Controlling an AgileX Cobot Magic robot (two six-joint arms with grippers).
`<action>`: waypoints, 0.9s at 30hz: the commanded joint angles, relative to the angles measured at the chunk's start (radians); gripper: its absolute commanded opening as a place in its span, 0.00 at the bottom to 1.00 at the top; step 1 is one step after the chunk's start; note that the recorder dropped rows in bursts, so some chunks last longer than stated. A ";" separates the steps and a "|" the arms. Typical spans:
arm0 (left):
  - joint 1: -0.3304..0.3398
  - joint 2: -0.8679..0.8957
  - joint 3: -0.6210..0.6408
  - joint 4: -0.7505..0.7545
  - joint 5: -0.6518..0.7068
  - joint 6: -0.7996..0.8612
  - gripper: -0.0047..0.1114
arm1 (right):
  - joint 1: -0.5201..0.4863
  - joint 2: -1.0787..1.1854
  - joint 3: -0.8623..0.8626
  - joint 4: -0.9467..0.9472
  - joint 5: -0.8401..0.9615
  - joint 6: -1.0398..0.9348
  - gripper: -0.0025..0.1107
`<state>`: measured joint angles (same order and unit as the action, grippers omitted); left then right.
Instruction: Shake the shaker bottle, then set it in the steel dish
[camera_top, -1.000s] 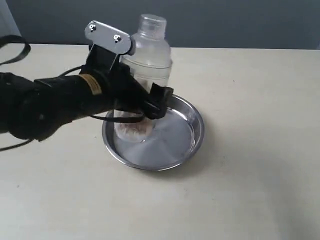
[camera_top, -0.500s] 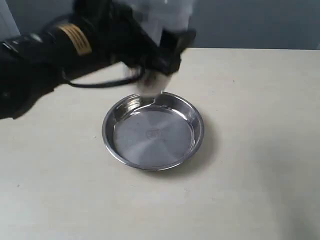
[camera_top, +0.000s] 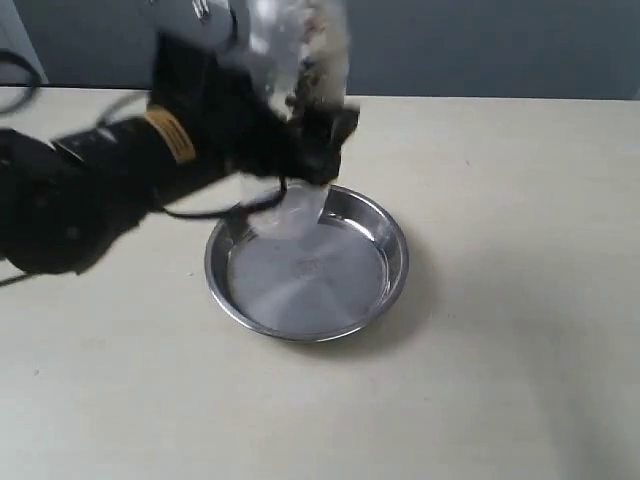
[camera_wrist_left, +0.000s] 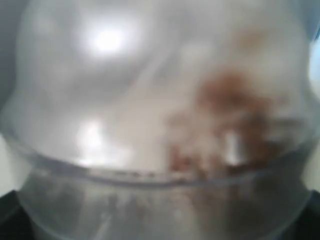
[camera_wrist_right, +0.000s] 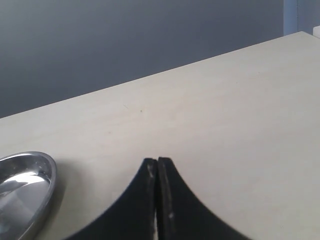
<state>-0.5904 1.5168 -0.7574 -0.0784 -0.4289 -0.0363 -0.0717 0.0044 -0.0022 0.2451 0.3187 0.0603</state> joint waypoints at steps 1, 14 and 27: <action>-0.048 -0.163 -0.098 0.207 -0.151 0.036 0.04 | 0.002 -0.004 0.002 -0.003 -0.011 -0.003 0.02; -0.056 -0.082 -0.039 0.173 0.044 -0.015 0.04 | 0.002 -0.004 0.002 -0.003 -0.011 -0.003 0.02; -0.050 -0.110 0.041 0.204 -0.161 -0.103 0.04 | 0.002 -0.004 0.002 -0.003 -0.011 -0.003 0.02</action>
<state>-0.6310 1.4910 -0.6744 0.0610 -0.4899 -0.1365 -0.0717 0.0044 -0.0022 0.2451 0.3187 0.0603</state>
